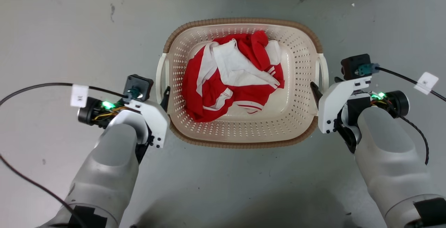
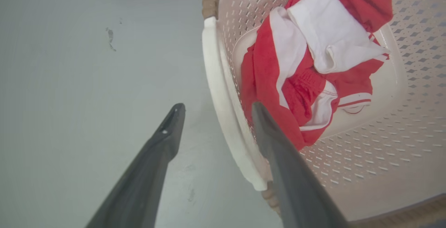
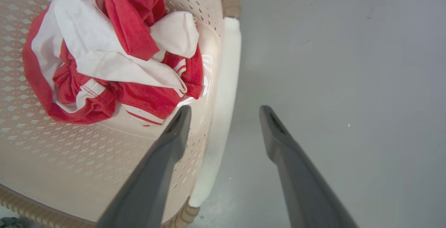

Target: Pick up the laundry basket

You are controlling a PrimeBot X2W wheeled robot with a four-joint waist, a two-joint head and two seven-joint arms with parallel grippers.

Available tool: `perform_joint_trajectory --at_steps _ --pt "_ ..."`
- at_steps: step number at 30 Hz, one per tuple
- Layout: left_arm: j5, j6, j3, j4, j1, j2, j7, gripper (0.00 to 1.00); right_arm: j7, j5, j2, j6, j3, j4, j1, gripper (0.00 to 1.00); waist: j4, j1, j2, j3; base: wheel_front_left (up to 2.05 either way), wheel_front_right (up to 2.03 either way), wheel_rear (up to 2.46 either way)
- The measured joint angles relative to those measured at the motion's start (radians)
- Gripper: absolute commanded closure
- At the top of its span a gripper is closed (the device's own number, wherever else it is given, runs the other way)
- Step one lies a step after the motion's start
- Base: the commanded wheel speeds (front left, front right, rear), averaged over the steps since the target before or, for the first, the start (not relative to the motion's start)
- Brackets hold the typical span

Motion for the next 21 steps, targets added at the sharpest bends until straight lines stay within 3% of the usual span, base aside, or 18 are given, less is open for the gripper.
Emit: perform_joint_trajectory --at_steps 7,21 --pt "-0.072 0.0 -0.103 0.049 -0.062 -0.018 0.053 0.0 0.022 0.012 0.001 0.0 0.014 0.065 -0.064 0.0 0.014 0.0 0.0 0.046 0.0 0.0 0.0" --pt "-0.224 0.0 -0.27 0.053 -0.103 0.007 0.084 0.0 0.003 -0.001 0.0 0.0 -0.002 0.128 -0.12 0.0 0.024 0.0 0.0 0.09 0.0 0.0 0.0"
